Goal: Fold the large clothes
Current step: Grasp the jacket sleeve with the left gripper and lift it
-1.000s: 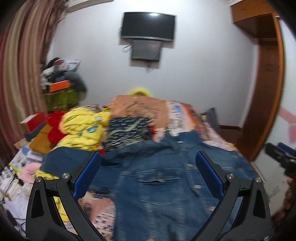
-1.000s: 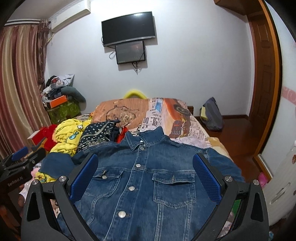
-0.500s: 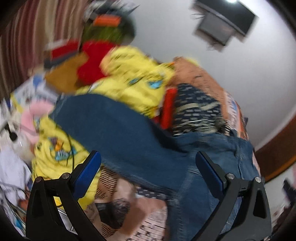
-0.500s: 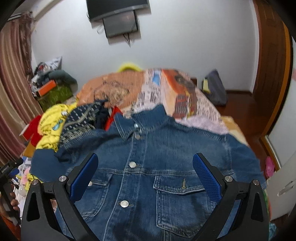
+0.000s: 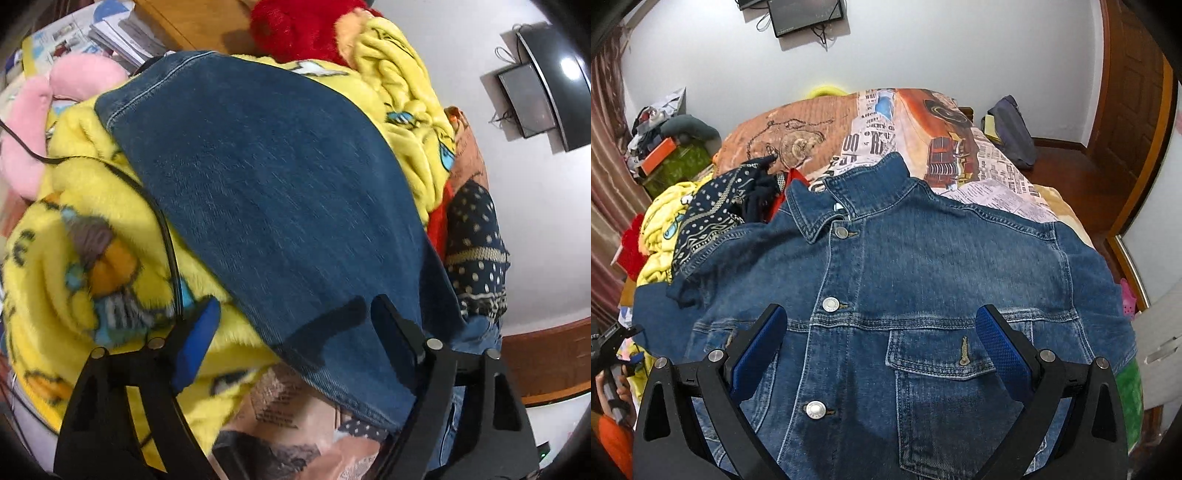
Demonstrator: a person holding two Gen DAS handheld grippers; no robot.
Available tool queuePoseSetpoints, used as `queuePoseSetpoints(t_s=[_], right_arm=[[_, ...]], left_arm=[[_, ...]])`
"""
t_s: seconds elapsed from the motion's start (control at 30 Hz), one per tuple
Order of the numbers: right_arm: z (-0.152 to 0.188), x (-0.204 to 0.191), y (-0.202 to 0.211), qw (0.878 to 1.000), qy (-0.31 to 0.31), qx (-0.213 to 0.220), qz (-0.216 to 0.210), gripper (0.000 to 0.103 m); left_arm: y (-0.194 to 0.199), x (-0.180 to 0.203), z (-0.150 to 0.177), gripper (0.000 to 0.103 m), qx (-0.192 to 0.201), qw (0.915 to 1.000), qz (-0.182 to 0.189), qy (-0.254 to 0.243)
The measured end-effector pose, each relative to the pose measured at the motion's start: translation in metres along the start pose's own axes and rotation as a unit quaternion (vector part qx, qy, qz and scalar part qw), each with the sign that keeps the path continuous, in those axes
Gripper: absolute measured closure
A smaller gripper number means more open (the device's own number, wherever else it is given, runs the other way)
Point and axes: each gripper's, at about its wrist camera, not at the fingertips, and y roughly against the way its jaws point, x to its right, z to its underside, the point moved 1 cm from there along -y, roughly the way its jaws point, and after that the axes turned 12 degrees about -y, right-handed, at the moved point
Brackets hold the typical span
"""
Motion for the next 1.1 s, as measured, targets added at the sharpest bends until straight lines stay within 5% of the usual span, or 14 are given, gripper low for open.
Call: queuePoseSetpoints(t_s=[0.37,0.5,0.7,0.97,1.1], right_arm=[[0.001,-0.003,0.002,1.0,0.003,-0.006,-0.001,0.002],[0.003,-0.002,0.013,1.0,0.007,0.002,-0.008,0.002],[0.005,0.006,0.029,1.0,0.016,0.016,-0.009,0.002],[0.001,0.023,0.046,0.999,0.017,0.038,-0.008,0.002],[-0.003,0.035,0.05,0.999,0.012,0.045,-0.013,0.002]], left_arm=[[-0.009,0.011,-0.015,0.052,0.039,0.9952,-0.077,-0.045],[0.006,0.031,-0.017,0.077,0.054,0.9852,-0.134,-0.092],[0.043,0.072,-0.021,0.091,0.09,0.9685,-0.172,-0.156],[0.107,0.182,-0.017,0.096,0.176,0.9425,-0.133,-0.251],[0.133,0.264,0.001,0.096,0.218,0.919,-0.085,-0.317]])
